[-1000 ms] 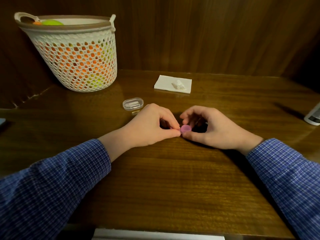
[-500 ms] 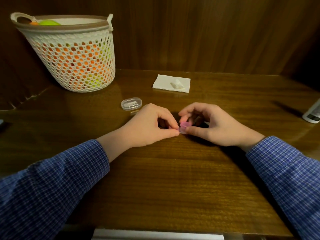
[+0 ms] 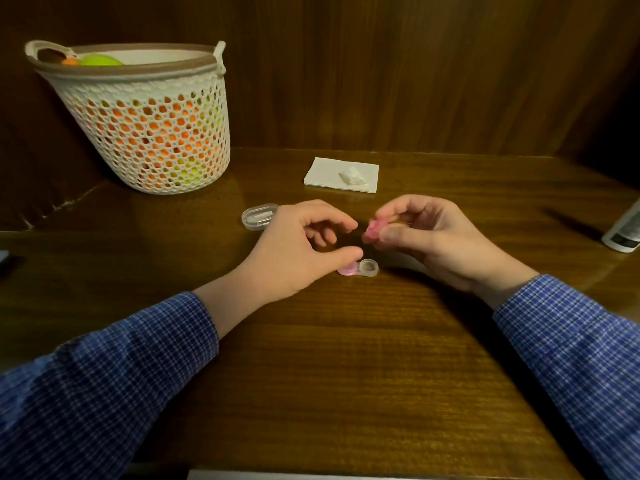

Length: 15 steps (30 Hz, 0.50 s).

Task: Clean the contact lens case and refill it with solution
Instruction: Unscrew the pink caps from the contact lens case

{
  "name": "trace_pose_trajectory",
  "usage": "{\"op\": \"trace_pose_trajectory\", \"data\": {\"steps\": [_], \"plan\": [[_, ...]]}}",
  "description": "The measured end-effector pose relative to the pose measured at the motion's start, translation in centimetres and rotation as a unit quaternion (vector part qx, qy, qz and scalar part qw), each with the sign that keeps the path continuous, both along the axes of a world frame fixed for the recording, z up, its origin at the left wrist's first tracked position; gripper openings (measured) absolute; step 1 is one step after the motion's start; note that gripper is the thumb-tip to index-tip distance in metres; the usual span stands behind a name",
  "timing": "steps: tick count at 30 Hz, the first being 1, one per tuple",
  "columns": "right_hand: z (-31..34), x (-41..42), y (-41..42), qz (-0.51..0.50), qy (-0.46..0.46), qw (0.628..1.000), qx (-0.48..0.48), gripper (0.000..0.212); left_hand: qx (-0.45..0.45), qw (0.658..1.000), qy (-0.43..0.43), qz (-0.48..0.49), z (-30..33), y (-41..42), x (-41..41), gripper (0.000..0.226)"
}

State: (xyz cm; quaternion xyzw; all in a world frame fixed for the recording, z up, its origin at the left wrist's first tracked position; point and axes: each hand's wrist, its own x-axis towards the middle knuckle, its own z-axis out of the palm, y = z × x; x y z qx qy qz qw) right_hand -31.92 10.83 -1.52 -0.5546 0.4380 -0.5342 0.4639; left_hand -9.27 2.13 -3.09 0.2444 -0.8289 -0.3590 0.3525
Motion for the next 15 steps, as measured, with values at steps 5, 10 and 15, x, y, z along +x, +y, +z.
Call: {"op": "trace_pose_trajectory", "data": {"steps": [5,10,15], "plan": [[0.05,0.62,0.06,0.000,-0.013,1.000,0.004,0.044,-0.017,0.999,0.038,0.007,0.40,0.81,-0.34,0.037],[0.32,0.89,0.14,-0.002,-0.004,1.000,0.015,0.058,-0.035,0.998,0.053,0.012,0.71,0.86,-0.39,0.042],[0.26,1.05,0.02,0.006,0.001,1.000,0.029,0.065,-0.053,0.998,0.033,-0.010,0.92,0.89,-0.55,0.047]]}}
